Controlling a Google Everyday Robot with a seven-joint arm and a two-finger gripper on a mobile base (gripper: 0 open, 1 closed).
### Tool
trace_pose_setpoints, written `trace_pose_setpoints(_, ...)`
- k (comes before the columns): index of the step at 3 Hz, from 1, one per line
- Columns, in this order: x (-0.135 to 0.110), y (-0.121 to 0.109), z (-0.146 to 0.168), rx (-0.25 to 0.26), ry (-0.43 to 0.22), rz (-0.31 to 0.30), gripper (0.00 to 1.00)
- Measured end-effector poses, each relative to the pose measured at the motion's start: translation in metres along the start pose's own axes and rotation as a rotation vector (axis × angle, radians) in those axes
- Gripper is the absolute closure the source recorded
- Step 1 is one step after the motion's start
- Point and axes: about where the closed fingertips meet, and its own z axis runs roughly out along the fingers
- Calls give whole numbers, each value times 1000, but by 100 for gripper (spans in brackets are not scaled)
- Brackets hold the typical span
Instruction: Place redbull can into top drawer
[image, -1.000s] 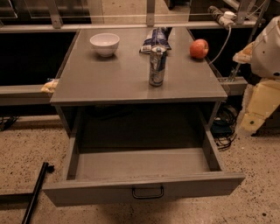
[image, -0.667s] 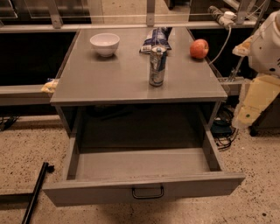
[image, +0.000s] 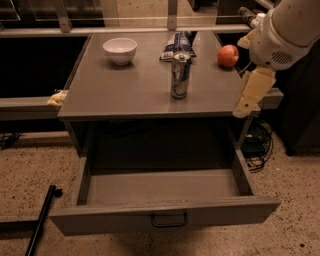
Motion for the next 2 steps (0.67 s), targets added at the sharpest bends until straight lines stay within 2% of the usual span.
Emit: trace_pose_setpoints(2,-23,-65,66,-28,-182,19,0)
